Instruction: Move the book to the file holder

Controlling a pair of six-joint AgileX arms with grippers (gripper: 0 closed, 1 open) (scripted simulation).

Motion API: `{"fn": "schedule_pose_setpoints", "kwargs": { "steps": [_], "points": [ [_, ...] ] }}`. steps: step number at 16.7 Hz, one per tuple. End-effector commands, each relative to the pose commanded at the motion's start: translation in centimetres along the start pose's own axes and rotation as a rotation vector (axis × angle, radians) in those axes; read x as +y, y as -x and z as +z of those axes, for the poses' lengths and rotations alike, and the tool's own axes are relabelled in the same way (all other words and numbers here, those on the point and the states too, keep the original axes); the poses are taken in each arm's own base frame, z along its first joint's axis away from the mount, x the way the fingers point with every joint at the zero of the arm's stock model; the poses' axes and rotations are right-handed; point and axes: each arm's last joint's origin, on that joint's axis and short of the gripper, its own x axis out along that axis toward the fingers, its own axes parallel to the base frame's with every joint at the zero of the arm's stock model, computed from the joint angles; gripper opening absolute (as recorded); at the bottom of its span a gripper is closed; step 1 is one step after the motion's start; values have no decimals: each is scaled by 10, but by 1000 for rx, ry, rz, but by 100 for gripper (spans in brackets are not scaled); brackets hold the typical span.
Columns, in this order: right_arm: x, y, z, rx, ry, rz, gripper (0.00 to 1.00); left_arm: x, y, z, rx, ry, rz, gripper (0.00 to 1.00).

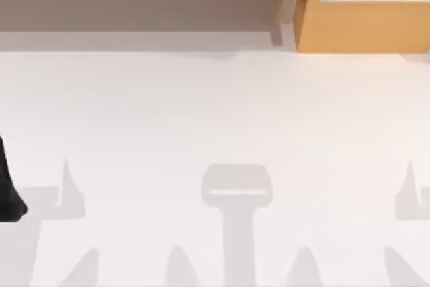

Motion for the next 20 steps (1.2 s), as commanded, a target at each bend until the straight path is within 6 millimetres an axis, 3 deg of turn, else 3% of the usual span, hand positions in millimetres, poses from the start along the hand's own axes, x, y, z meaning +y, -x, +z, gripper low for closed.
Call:
{"fn": "schedule_pose_setpoints", "kwargs": {
  "steps": [3,5,8,11,14,16,18,20],
  "points": [
    [1,0,3,-9,1,5,100,0,0,0,0,0,0,100],
    [4,0,21,-50,4,27,100,0,0,0,0,0,0,100],
    [13,-6,65,-138,5,69,100,0,0,0,0,0,0,100],
    [28,-26,120,-214,-5,110,100,0,0,0,0,0,0,100],
    [58,-68,169,-249,-24,146,100,0,0,0,0,0,0,100],
    [90,-108,188,-245,-37,165,100,0,0,0,0,0,0,100],
    [132,-150,193,-225,-46,177,100,0,0,0,0,0,0,100],
    [179,-189,184,-194,-49,180,100,0,0,0,0,0,0,100]
  ]
}}
